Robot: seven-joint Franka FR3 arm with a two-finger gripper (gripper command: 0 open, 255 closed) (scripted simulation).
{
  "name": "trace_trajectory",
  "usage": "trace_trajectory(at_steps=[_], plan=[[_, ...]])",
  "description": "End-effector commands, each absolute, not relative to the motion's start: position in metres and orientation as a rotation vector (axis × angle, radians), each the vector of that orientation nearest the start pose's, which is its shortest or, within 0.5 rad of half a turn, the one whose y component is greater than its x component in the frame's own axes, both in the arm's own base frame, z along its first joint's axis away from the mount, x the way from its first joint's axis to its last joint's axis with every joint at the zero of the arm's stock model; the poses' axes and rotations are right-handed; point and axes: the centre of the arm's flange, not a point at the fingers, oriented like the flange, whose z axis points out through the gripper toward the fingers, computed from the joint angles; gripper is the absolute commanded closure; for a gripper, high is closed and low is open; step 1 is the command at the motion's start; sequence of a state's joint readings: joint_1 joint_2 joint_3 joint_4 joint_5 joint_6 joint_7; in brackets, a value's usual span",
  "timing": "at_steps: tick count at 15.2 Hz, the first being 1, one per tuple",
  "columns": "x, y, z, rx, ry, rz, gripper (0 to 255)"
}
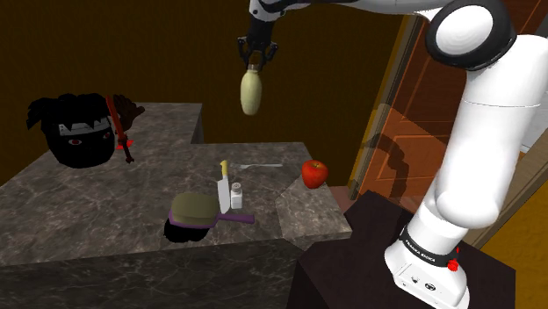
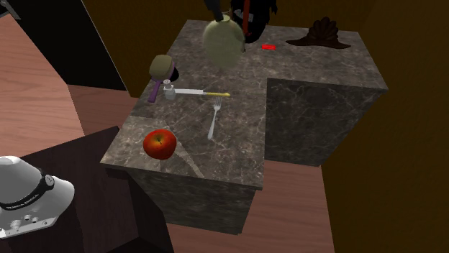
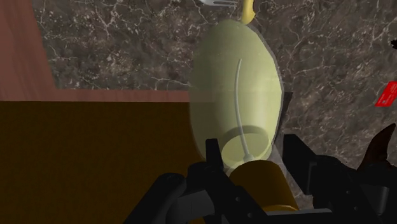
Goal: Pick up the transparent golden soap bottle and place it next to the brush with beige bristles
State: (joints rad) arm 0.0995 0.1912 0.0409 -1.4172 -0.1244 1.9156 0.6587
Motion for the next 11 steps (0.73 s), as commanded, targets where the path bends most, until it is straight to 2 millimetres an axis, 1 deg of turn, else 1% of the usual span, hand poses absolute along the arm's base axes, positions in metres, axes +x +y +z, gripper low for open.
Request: trace_trajectory(at_steps=[1, 11], plan=[[0.644, 0.106, 0.615, -2.99, 0.759, -0.513, 255], [0.663, 0.232, 0.578, -2.99, 0.759, -0.513, 255]])
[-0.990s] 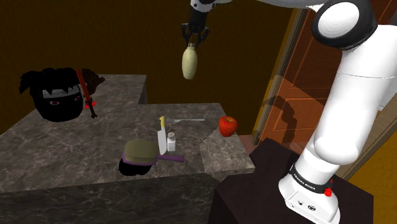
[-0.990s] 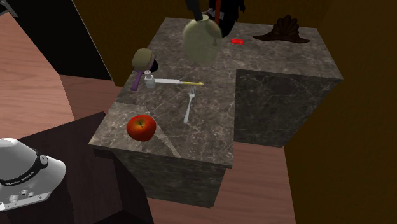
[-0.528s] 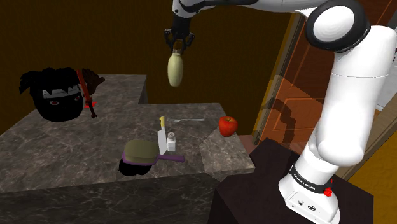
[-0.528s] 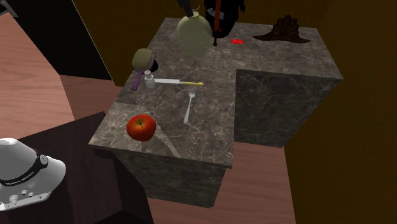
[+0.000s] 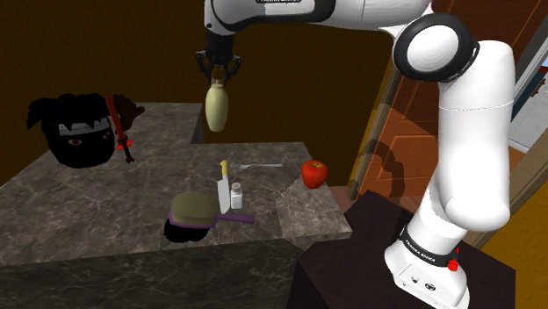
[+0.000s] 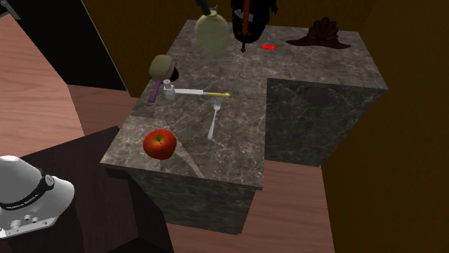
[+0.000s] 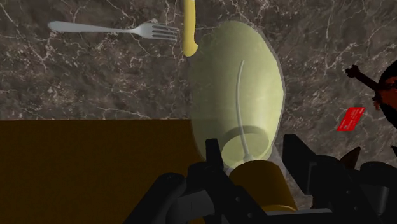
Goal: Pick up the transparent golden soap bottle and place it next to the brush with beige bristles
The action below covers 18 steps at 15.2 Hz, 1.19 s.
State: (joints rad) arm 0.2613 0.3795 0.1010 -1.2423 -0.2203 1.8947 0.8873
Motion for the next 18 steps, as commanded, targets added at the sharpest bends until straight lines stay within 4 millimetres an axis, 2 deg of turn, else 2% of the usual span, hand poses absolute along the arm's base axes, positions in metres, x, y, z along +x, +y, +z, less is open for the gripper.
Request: trace_trajectory(at_steps=[1, 8, 9, 18], plan=[[0.665, 0.244, 0.575, -2.99, 0.759, -0.513, 255], [0.678, 0.332, 0.549, -2.99, 0.759, -0.513, 255], [0.679, 0.337, 0.547, -2.99, 0.759, -0.513, 255], [0.679, 0.337, 0.5, -2.99, 0.759, -0.513, 255]])
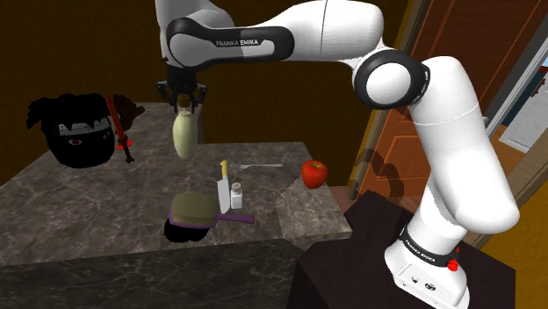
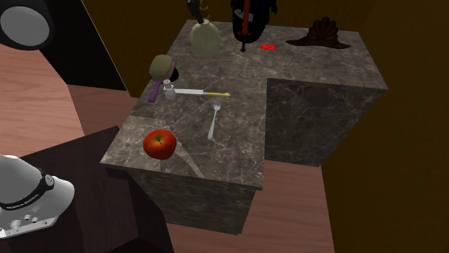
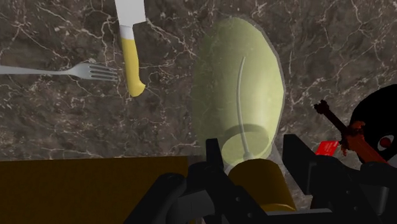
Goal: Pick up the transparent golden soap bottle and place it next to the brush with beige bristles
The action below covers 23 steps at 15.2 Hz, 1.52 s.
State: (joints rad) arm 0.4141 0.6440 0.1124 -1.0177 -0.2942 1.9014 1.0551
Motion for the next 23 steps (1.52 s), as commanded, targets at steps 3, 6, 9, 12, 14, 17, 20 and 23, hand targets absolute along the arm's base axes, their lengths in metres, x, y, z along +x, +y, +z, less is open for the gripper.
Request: trace_trajectory(at_steps=[3, 6, 9, 12, 14, 17, 20, 23], plan=[[0.679, 0.337, 0.484, -2.99, 0.759, -0.513, 255], [0.679, 0.337, 0.468, -2.99, 0.759, -0.513, 255], [0.679, 0.337, 0.452, -2.99, 0.759, -0.513, 255], [0.679, 0.337, 0.436, -2.99, 0.759, -0.513, 255], [0.679, 0.337, 0.426, -2.99, 0.759, -0.513, 255], [0.679, 0.337, 0.41, -2.99, 0.759, -0.513, 255], [0.679, 0.337, 0.394, -2.99, 0.759, -0.513, 255], [0.679, 0.337, 0.382, -2.99, 0.759, -0.513, 255]])
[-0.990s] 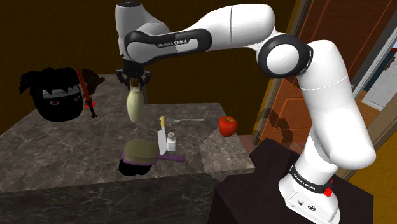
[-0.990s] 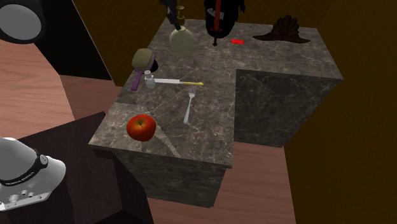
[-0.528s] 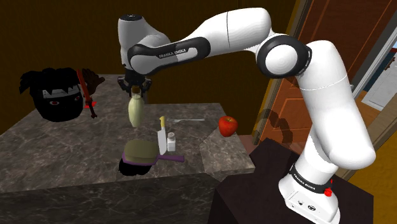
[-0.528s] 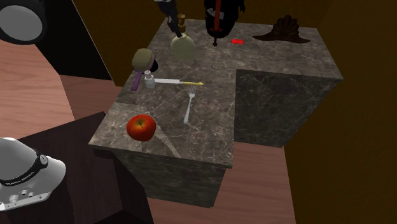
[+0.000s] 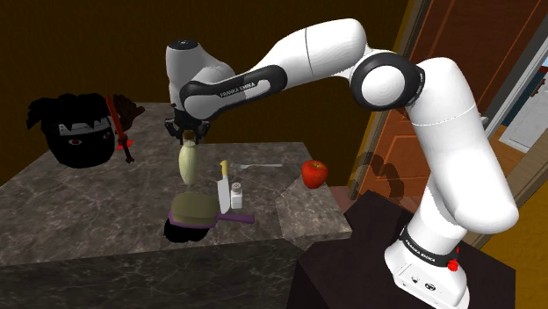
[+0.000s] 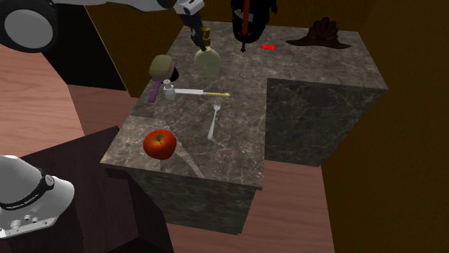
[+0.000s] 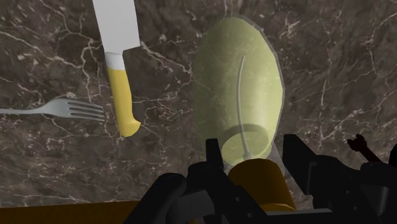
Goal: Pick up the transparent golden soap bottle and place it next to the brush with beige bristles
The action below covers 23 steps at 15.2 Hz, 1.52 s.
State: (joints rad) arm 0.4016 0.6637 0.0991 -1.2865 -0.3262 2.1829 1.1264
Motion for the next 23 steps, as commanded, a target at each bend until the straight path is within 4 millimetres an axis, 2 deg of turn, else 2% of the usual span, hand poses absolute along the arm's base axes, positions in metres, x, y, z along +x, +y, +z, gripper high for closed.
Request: trace_trajectory(at_steps=[1, 6, 7, 12, 16, 23], plan=[[0.679, 0.337, 0.382, -2.99, 0.759, -0.513, 255], [0.679, 0.337, 0.382, -2.99, 0.759, -0.513, 255], [0.679, 0.337, 0.382, -2.99, 0.759, -0.513, 0], [0.679, 0.337, 0.382, -2.99, 0.759, -0.513, 0], [0.663, 0.34, 0.429, -2.99, 0.759, -0.513, 0], [0.663, 0.34, 0.429, -2.99, 0.759, -0.513, 0]])
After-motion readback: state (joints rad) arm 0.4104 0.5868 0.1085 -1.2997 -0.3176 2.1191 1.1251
